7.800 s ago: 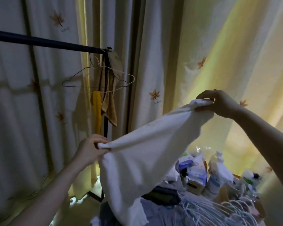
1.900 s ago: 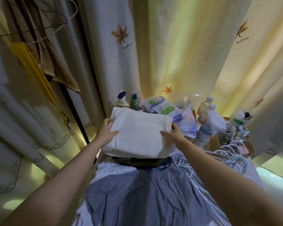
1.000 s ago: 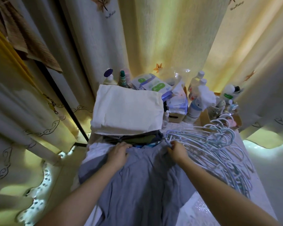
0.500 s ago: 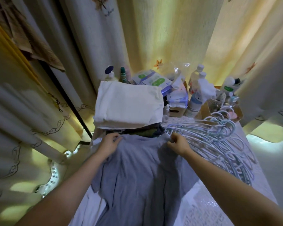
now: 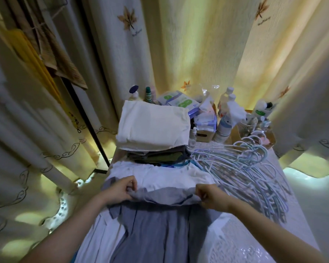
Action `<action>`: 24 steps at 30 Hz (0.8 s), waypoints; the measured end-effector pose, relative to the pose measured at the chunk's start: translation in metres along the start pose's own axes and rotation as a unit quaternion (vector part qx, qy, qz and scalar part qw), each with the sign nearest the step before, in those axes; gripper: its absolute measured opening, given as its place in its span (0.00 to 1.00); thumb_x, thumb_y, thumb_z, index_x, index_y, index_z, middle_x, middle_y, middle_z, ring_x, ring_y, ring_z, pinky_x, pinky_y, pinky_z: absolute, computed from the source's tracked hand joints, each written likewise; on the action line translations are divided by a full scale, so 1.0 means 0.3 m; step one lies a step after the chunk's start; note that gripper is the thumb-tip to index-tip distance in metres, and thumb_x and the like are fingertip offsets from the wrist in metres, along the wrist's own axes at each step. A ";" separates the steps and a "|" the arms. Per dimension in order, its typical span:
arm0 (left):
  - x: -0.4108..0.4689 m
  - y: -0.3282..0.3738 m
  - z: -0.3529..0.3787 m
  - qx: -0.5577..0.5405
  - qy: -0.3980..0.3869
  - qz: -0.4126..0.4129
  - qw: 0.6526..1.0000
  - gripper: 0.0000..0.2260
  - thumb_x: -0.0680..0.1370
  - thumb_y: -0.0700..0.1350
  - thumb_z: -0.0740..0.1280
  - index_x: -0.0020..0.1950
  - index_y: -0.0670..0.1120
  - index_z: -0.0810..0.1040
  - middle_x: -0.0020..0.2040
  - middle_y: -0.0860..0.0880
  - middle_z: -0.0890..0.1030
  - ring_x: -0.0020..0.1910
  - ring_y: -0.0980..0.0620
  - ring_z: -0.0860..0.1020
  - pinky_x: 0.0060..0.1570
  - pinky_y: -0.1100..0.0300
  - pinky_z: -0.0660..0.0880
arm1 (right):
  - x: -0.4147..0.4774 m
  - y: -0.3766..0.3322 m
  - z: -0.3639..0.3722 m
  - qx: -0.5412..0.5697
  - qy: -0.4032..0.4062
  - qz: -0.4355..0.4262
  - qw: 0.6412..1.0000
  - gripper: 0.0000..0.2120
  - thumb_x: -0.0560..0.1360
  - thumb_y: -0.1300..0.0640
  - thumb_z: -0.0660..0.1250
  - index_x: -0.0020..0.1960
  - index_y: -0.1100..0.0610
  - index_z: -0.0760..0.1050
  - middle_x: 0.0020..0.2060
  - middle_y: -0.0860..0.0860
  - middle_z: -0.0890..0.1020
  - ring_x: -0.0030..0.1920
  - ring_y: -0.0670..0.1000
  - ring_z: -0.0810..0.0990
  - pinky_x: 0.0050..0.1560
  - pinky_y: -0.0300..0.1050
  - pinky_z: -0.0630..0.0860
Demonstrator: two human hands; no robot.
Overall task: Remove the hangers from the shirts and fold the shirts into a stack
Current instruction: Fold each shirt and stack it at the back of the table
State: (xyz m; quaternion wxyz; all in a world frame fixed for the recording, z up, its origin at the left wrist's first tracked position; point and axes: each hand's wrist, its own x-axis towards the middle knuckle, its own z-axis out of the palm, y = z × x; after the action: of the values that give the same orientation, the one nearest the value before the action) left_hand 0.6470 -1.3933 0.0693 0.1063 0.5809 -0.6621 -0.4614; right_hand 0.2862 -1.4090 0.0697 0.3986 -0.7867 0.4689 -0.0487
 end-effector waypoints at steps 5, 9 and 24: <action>-0.026 -0.025 0.078 0.050 -0.041 -0.004 0.998 0.13 0.69 0.42 0.76 0.52 0.47 0.80 0.44 0.60 0.78 0.42 0.68 0.76 0.45 0.75 0.70 | -0.033 0.024 0.072 0.025 0.000 0.011 1.000 0.02 0.70 0.67 0.67 0.41 0.62 0.76 0.38 0.52 0.77 0.38 0.50 0.74 0.38 0.37 0.67; -0.089 -0.049 0.119 0.094 -0.067 -0.022 0.993 0.10 0.67 0.46 0.76 0.45 0.52 0.79 0.43 0.56 0.79 0.44 0.60 0.77 0.45 0.67 0.72 | -0.072 0.037 0.118 -0.053 -0.043 -0.001 0.998 0.05 0.74 0.55 0.68 0.42 0.55 0.79 0.32 0.53 0.76 0.32 0.47 0.68 0.37 0.42 0.68; -0.136 -0.063 0.274 0.161 -0.071 -0.067 0.982 0.13 0.69 0.44 0.72 0.53 0.52 0.80 0.43 0.58 0.77 0.45 0.59 0.77 0.49 0.64 0.73 | -0.049 0.034 0.174 -0.217 -0.061 0.028 0.974 0.11 0.70 0.57 0.67 0.52 0.55 0.80 0.55 0.51 0.75 0.54 0.54 0.75 0.41 0.45 0.67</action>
State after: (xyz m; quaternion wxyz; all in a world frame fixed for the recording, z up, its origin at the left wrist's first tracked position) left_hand 0.6164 -1.3160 0.0261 -0.0673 0.5991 -0.6931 -0.3952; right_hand 0.2943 -1.3696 0.0319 0.2473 -0.8423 0.4651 0.1143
